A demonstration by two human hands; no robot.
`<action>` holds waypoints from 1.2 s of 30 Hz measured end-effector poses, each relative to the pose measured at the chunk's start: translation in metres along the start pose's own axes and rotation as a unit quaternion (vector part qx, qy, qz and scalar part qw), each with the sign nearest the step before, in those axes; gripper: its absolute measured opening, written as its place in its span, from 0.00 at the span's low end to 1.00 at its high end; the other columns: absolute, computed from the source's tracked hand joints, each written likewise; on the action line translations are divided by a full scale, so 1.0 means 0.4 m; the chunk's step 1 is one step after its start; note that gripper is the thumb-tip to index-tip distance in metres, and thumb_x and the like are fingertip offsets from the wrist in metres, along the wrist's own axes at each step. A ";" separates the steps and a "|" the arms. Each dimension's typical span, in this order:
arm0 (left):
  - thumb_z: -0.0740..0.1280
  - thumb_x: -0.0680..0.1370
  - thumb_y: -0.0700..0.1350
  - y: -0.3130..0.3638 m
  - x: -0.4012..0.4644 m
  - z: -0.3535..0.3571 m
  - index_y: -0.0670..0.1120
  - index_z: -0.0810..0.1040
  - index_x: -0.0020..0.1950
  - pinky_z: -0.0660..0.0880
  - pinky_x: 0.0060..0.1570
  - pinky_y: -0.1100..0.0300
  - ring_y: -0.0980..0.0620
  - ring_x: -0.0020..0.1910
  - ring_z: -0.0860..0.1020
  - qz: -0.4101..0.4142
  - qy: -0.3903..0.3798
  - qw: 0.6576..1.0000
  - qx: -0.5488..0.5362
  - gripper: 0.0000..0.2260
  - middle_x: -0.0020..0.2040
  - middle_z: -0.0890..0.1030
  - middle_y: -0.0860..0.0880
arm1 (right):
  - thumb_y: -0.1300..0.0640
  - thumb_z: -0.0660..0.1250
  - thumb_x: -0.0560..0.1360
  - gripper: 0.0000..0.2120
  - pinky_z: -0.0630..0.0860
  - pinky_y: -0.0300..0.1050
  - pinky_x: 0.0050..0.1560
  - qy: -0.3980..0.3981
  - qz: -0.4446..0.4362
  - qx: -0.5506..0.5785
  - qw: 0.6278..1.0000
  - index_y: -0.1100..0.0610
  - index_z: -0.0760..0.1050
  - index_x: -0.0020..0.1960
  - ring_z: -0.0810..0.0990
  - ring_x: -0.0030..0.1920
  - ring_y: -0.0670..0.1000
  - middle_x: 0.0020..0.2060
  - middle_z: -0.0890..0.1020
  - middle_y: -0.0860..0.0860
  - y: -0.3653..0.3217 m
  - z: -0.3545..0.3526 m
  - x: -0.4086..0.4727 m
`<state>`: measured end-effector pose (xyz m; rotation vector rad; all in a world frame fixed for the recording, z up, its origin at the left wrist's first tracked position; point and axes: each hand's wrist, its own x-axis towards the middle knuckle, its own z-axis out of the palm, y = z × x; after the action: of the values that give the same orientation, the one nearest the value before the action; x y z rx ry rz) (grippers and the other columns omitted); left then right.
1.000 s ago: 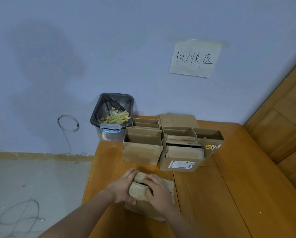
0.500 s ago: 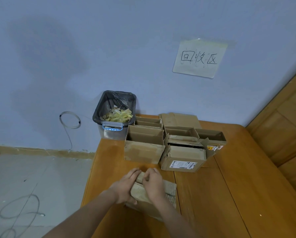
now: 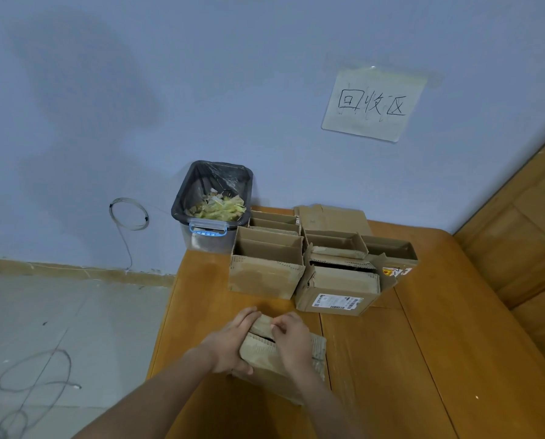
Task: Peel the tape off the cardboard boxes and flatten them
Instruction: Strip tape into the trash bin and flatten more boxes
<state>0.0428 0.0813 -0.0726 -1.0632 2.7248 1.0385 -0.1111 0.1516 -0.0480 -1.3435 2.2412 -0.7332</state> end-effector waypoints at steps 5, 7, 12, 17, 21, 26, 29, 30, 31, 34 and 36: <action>0.77 0.66 0.53 -0.005 0.000 0.002 0.55 0.44 0.79 0.73 0.60 0.58 0.54 0.72 0.61 0.003 -0.001 1.000 -0.005 0.52 0.76 0.42 0.64 | 0.50 0.67 0.76 0.06 0.66 0.40 0.57 0.011 0.013 -0.077 0.997 0.47 0.82 0.51 0.65 0.52 0.45 0.48 0.71 0.42 0.009 -0.003 0.001; 0.77 0.66 0.53 -0.006 0.001 0.000 0.55 0.43 0.79 0.74 0.60 0.58 0.54 0.72 0.61 0.002 -0.004 1.000 -0.004 0.52 0.76 0.42 0.64 | 0.52 0.66 0.77 0.07 0.68 0.40 0.56 -0.006 0.005 -0.059 0.998 0.49 0.81 0.52 0.71 0.54 0.46 0.49 0.77 0.43 0.005 -0.007 0.000; 0.76 0.67 0.54 -0.001 0.004 -0.001 0.53 0.42 0.79 0.72 0.62 0.57 0.52 0.72 0.61 -0.001 -0.005 1.000 0.010 0.52 0.76 0.42 0.60 | 0.59 0.65 0.77 0.07 0.71 0.29 0.48 0.011 0.028 0.016 0.999 0.54 0.81 0.52 0.79 0.48 0.43 0.48 0.83 0.46 -0.021 -0.010 -0.005; 0.76 0.67 0.54 0.001 0.002 0.000 0.53 0.41 0.79 0.72 0.64 0.56 0.52 0.73 0.60 -0.005 -0.012 1.000 0.006 0.53 0.76 0.40 0.60 | 0.63 0.66 0.75 0.07 0.73 0.33 0.46 -0.016 0.097 0.067 0.993 0.55 0.81 0.48 0.79 0.45 0.44 0.46 0.83 0.47 -0.014 -0.034 0.015; 0.76 0.67 0.53 0.003 0.002 0.001 0.54 0.41 0.78 0.74 0.60 0.58 0.52 0.71 0.62 -0.005 -0.014 1.000 0.002 0.53 0.76 0.40 0.61 | 0.64 0.67 0.74 0.07 0.77 0.39 0.51 -0.032 0.107 0.061 0.992 0.55 0.82 0.46 0.80 0.47 0.47 0.45 0.83 0.49 -0.011 -0.041 0.021; 0.76 0.68 0.54 0.009 0.002 -0.004 0.53 0.40 0.79 0.73 0.60 0.58 0.52 0.72 0.62 -0.004 -0.015 1.000 0.020 0.52 0.76 0.39 0.60 | 0.56 0.65 0.78 0.07 0.70 0.39 0.57 0.003 0.049 -0.094 0.994 0.49 0.81 0.52 0.70 0.62 0.48 0.58 0.72 0.45 -0.005 -0.031 0.009; 0.75 0.69 0.54 0.011 0.001 -0.006 0.53 0.40 0.79 0.72 0.61 0.58 0.52 0.72 0.61 -0.004 -0.013 1.000 0.024 0.52 0.76 0.39 0.60 | 0.56 0.64 0.79 0.06 0.75 0.39 0.53 -0.025 0.025 -0.086 0.996 0.51 0.78 0.53 0.78 0.54 0.46 0.54 0.80 0.46 0.005 -0.036 -0.003; 0.75 0.69 0.54 0.010 0.001 -0.005 0.53 0.40 0.79 0.72 0.60 0.58 0.52 0.72 0.61 -0.002 -0.012 1.000 0.025 0.52 0.76 0.39 0.60 | 0.56 0.63 0.79 0.07 0.75 0.38 0.51 -0.031 0.014 -0.096 0.995 0.52 0.78 0.55 0.79 0.52 0.46 0.52 0.82 0.47 0.008 -0.034 -0.010; 0.75 0.69 0.54 0.010 0.000 -0.005 0.54 0.39 0.78 0.72 0.60 0.59 0.52 0.72 0.60 -0.001 -0.013 1.000 0.027 0.52 0.76 0.39 0.60 | 0.55 0.61 0.80 0.08 0.75 0.39 0.51 -0.034 0.005 -0.106 0.994 0.53 0.77 0.56 0.79 0.50 0.46 0.51 0.82 0.47 0.011 -0.034 -0.017; 0.75 0.68 0.54 0.008 -0.005 -0.002 0.56 0.38 0.78 0.71 0.59 0.60 0.53 0.72 0.60 -0.002 -0.022 0.999 0.030 0.53 0.76 0.38 0.62 | 0.56 0.58 0.81 0.11 0.75 0.37 0.48 -0.033 0.008 -0.096 0.995 0.54 0.78 0.56 0.79 0.48 0.46 0.49 0.82 0.49 0.025 -0.036 -0.022; 0.75 0.68 0.54 0.008 -0.005 -0.004 0.57 0.38 0.78 0.70 0.60 0.59 0.53 0.73 0.60 -0.005 -0.023 0.999 0.031 0.52 0.76 0.38 0.62 | 0.57 0.58 0.81 0.11 0.71 0.34 0.47 -0.021 0.007 -0.090 0.996 0.55 0.79 0.55 0.77 0.49 0.46 0.50 0.80 0.50 0.032 -0.040 -0.018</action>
<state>0.0425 0.0833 -0.0692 -1.0294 2.6944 0.9575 -0.1260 0.1664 -0.0432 -1.4101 2.3271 -0.5026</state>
